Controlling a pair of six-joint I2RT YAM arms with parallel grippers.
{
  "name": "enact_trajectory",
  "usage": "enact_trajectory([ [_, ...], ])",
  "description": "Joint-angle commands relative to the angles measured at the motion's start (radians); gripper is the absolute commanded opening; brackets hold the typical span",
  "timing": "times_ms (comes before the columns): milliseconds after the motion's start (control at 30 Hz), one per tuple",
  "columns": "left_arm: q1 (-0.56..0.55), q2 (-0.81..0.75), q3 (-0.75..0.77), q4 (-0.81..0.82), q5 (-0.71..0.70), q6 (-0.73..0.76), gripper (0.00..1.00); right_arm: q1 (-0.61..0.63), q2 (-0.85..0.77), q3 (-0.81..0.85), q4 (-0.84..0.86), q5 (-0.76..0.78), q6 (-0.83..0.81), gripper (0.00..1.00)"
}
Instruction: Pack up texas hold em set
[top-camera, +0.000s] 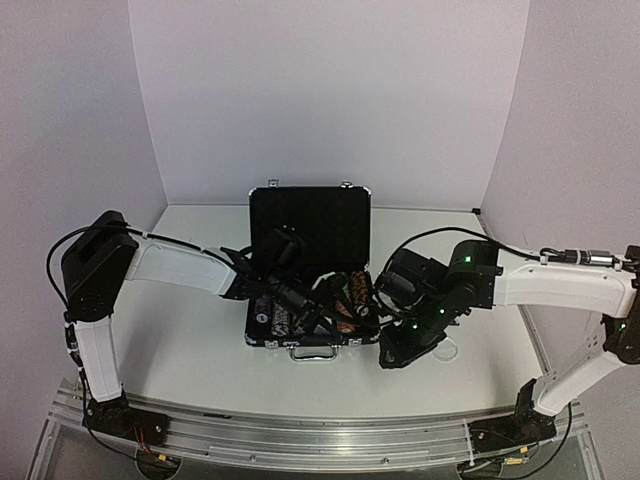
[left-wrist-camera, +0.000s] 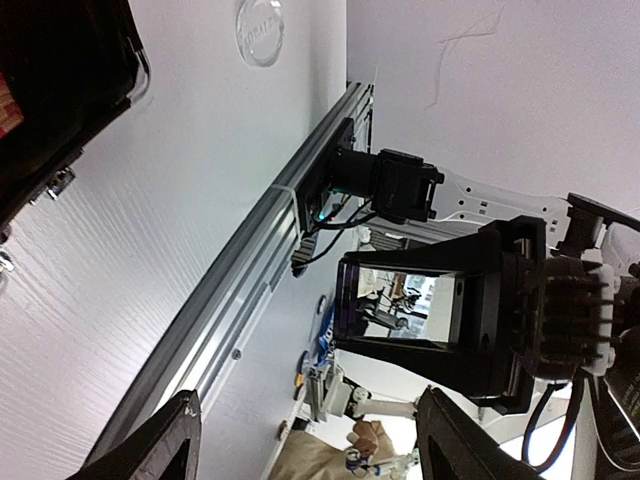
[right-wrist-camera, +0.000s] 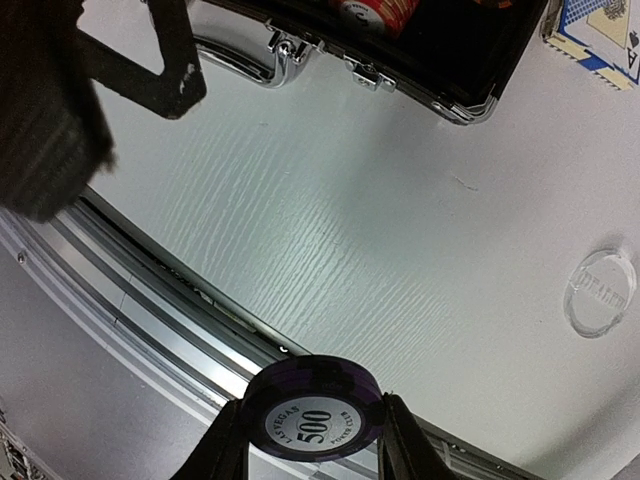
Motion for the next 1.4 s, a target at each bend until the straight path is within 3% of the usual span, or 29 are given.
enact_trajectory([
  [0, -0.025, 0.05, 0.068, 0.114, 0.096, -0.078, 0.72, 0.006, 0.002, 0.056, -0.043, -0.04, -0.051, 0.0],
  [533, -0.084, 0.183, 0.146, 0.231, 0.21, -0.193, 0.6, 0.007, 0.042, 0.109, -0.049, -0.045, -0.111, 0.0],
  [1367, -0.127, 0.227, 0.172, 0.309, 0.297, -0.234, 0.39, 0.01, 0.046, 0.114, -0.047, -0.035, -0.149, 0.0],
])
